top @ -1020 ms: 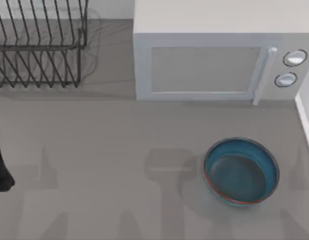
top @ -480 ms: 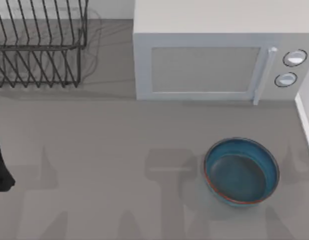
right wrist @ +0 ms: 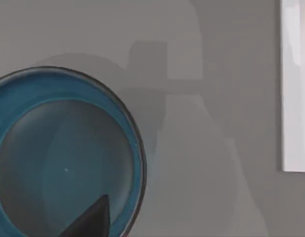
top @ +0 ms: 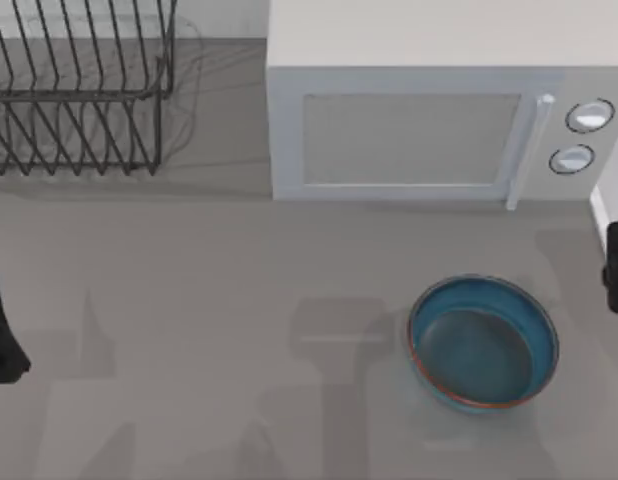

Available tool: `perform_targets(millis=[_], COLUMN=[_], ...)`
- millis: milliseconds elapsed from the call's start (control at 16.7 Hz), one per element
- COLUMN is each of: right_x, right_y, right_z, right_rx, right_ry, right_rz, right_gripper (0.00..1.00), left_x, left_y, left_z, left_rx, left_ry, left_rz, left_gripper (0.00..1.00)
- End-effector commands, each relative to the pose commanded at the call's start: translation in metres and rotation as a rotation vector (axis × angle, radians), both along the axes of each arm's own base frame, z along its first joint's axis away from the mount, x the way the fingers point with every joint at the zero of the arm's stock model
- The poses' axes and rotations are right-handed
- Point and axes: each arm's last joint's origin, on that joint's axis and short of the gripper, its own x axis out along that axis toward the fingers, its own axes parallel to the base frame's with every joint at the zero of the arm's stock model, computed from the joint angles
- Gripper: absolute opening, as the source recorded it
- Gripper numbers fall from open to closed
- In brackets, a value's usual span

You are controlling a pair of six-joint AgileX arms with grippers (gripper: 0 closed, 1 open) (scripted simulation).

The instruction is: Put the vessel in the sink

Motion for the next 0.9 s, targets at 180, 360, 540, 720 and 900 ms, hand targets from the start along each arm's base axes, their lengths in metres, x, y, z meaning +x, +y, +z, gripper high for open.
perform_targets(millis=[180, 360, 540, 720, 900], right_x=[0.034, 0.061, 0.079, 0.084, 0.084], right_y=[0.023, 0.045, 0.061, 0.066, 0.066], right_z=[-0.001, -0.006, -0.012, -0.013, -0.013], right_rx=[-0.04, -0.083, -0.115, -0.124, -0.124], right_ry=[0.236, 0.403, 0.502, 0.528, 0.528], right_rz=[0.003, 0.001, -0.002, -0.003, -0.003], right_gripper=[1.0, 1.0, 1.0, 1.0, 1.0], left_x=[0.0, 0.0, 0.0, 0.0, 0.0], left_y=[0.0, 0.0, 0.0, 0.0, 0.0], left_z=[0.0, 0.0, 0.0, 0.0, 0.0], left_rx=[0.0, 0.0, 0.0, 0.0, 0.0], left_ry=[0.0, 0.0, 0.0, 0.0, 0.0], left_rz=[0.0, 0.0, 0.0, 0.0, 0.0], left_gripper=[1.0, 1.0, 1.0, 1.0, 1.0])
